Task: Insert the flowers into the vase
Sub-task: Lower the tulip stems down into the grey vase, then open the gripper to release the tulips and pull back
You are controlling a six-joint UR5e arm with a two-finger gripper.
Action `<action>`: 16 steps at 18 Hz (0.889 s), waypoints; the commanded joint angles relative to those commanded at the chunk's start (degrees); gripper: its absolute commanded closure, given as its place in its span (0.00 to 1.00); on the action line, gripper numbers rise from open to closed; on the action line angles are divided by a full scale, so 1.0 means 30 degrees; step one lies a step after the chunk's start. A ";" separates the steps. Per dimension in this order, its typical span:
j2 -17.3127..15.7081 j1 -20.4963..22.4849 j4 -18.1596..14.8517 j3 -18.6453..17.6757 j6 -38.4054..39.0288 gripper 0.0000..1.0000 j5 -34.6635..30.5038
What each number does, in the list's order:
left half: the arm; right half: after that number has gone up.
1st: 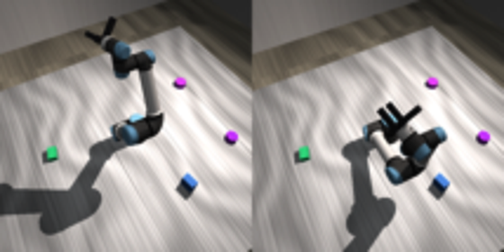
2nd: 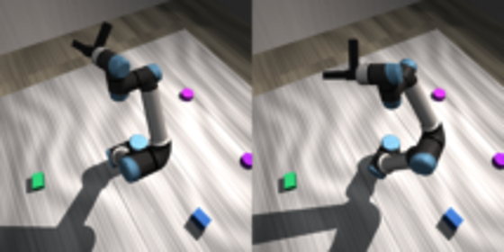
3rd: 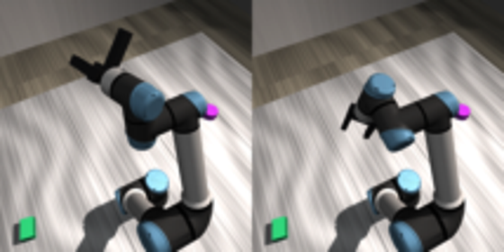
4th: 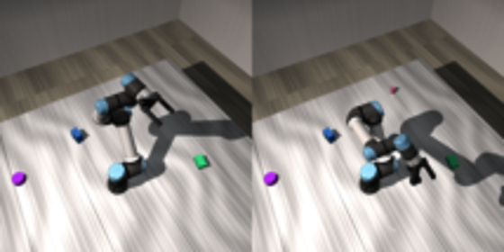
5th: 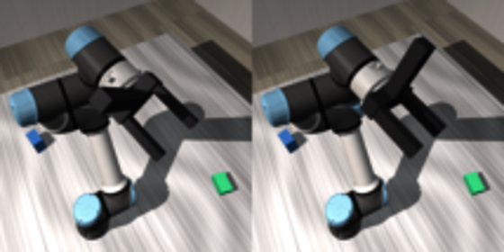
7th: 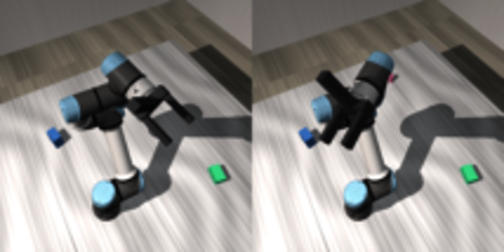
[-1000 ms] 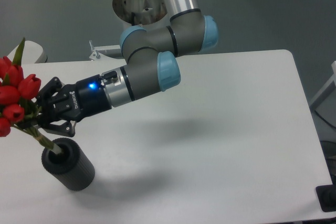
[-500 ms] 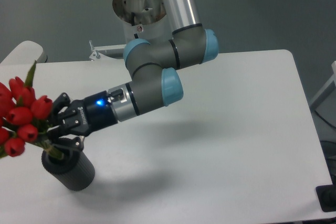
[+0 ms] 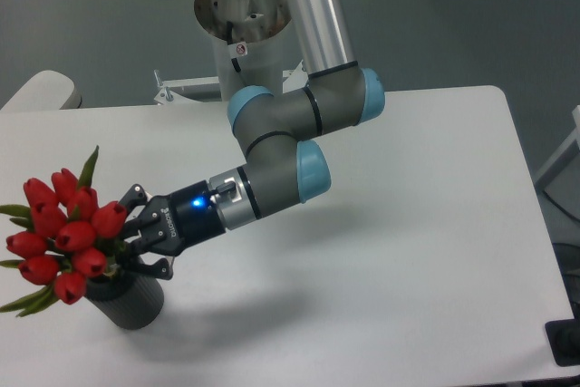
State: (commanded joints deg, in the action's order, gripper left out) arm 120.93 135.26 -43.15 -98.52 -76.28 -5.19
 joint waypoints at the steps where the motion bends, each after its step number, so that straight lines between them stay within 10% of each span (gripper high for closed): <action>1: 0.0059 0.0001 0.0000 -0.0117 -0.0205 0.75 0.0000; 5: 0.0499 0.0205 -0.0029 -0.0382 -0.0676 0.56 0.0000; 10: 0.0528 0.0381 -0.0029 -0.0470 -0.0676 0.04 0.0029; 16: 0.0528 0.0499 0.0000 -0.0616 -0.0705 0.00 0.0029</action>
State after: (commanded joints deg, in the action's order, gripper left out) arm 122.52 136.76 -43.16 -100.37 -78.40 -5.10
